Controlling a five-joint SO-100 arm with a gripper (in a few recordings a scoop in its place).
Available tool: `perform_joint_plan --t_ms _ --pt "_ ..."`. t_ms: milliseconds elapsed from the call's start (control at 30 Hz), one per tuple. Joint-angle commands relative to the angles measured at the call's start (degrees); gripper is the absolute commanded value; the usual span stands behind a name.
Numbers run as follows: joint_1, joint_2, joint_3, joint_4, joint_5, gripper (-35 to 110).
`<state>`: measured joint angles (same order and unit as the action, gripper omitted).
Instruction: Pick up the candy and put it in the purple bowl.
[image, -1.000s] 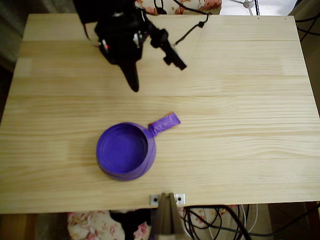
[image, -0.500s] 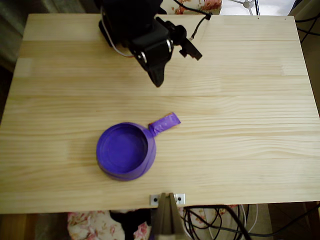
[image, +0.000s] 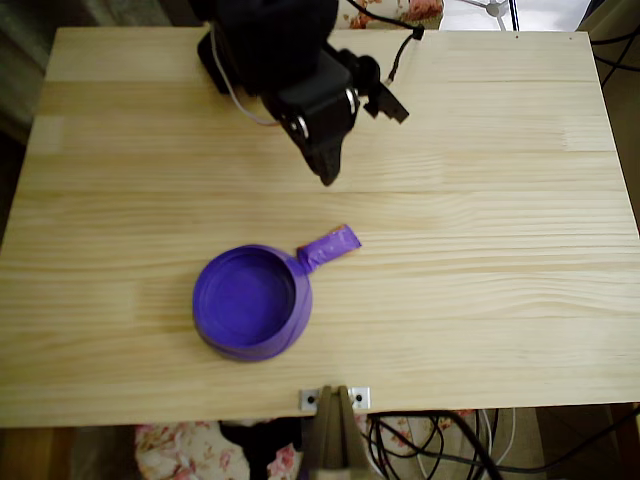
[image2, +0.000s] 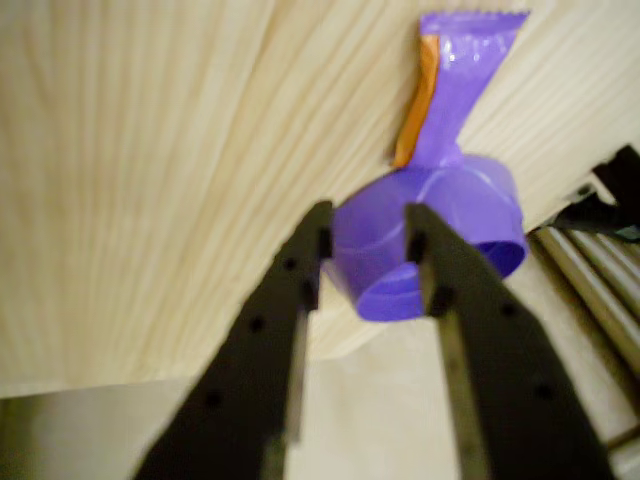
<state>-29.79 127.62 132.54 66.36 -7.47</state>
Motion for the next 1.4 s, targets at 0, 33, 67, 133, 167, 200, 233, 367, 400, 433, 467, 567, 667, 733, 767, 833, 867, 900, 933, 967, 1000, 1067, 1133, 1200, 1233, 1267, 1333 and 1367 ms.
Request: perform_joint_plan --t_ms 0,33,67,133,167,200,233,367,400,433,467,567,667,733,767,833,867,900,933,967,1000,1067,1133,1200,1233,1267,1333,1367 --pt "0.4 -3.7 -7.0 -1.8 -1.9 16" --pt "0.8 -4.9 -7.6 -2.2 -2.3 16" --pt "1.3 -5.9 -8.3 -2.5 -2.5 16" --pt "2.5 -7.6 -9.7 -2.9 -2.5 18" --pt "3.3 -8.7 -10.6 -2.9 -2.3 18" --pt "4.0 -10.2 -11.9 -2.7 -2.2 19" --pt "4.7 -11.9 -13.2 -2.2 -2.0 19" --pt "6.0 -16.4 -17.1 -1.3 -1.9 22" --pt "6.1 -17.3 -17.9 -1.2 -1.9 22" --pt "6.1 -18.2 -18.5 -1.1 -1.9 22" --pt "6.2 -19.2 -19.1 -0.7 -1.9 23" --pt "6.7 -21.0 -19.6 -0.4 -1.8 24" --pt "6.9 -21.4 -19.2 -0.7 -1.8 25" --pt "6.9 -22.4 -19.2 -0.8 -1.8 27" --pt "6.8 -22.9 -19.2 -1.1 -1.7 27" --pt "6.7 -23.7 -19.3 -1.3 -1.4 27" --pt "6.6 -24.2 -19.6 -1.4 -1.3 27" --pt "6.4 -24.6 -19.9 -1.5 -1.1 27" --pt "6.2 -25.0 -20.0 -1.8 -1.0 27" --pt "6.1 -25.2 -20.1 -2.1 -0.9 27" --pt "5.8 -25.6 -20.3 -2.4 -0.8 28" --pt "5.5 -26.6 -21.0 -2.6 -0.7 28" --pt "5.5 -27.6 -21.8 -3.0 -0.7 28" --pt "5.5 -28.3 -22.4 -3.3 -0.7 28" --pt "5.7 -28.6 -22.7 -3.3 -0.7 28" --pt "5.7 -28.8 -22.8 -3.5 -0.7 28" --pt "5.9 -29.1 -22.9 -4.0 -0.6 28" --pt "6.0 -29.2 -23.0 -4.2 -0.7 28"
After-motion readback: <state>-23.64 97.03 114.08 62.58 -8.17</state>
